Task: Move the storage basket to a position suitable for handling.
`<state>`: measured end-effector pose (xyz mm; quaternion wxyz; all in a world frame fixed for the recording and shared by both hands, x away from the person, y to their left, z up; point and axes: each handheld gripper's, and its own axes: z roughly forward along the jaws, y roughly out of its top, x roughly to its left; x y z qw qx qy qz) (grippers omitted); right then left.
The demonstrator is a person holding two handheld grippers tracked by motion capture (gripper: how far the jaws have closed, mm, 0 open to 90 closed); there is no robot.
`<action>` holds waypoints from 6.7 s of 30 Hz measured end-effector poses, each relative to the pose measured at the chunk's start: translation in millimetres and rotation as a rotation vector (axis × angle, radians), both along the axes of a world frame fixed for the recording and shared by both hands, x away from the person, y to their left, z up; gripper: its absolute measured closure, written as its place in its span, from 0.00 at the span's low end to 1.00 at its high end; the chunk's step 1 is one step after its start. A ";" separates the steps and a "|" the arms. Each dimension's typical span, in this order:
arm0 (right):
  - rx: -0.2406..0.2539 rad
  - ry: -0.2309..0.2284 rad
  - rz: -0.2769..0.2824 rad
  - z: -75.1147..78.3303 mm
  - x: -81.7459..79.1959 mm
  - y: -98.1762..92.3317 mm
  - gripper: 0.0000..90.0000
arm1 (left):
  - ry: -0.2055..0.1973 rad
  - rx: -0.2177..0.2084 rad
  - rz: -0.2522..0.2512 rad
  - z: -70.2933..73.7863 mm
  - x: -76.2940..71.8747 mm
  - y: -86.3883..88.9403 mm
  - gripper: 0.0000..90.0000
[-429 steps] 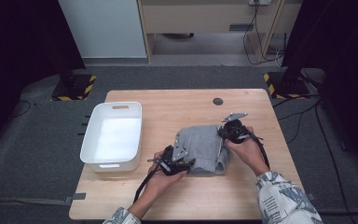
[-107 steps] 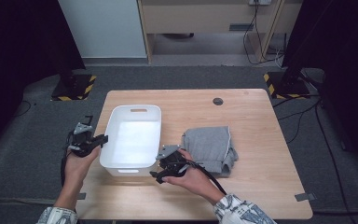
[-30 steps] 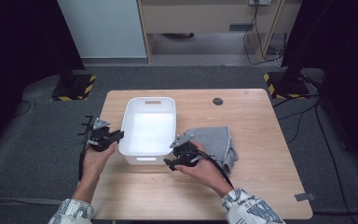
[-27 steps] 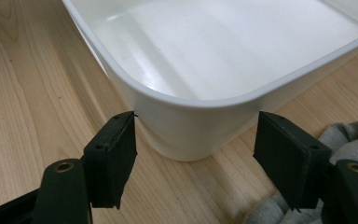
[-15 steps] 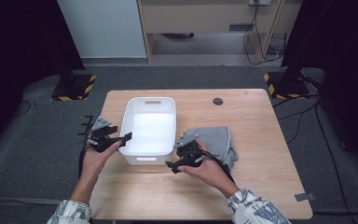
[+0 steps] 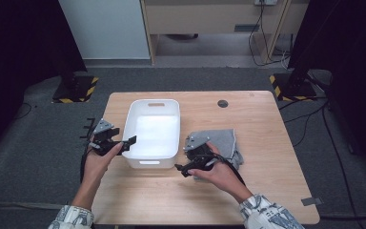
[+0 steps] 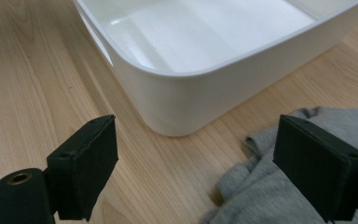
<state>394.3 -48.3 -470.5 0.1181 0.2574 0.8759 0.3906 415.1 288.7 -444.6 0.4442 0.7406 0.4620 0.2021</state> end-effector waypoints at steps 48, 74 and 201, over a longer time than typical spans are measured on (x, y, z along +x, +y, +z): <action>-0.031 -0.005 -0.286 13.8 49.1 -118.1 0.13 | -0.042 0.003 -0.159 20.0 -16.7 -65.9 0.12; -0.039 0.054 -0.397 -16.2 85.1 -143.3 0.18 | -0.029 0.000 -0.213 11.9 -25.2 -98.3 0.12; 0.007 0.083 -0.473 -26.8 85.8 -206.5 0.29 | 0.157 0.066 -0.235 -87.8 -6.2 -273.0 0.45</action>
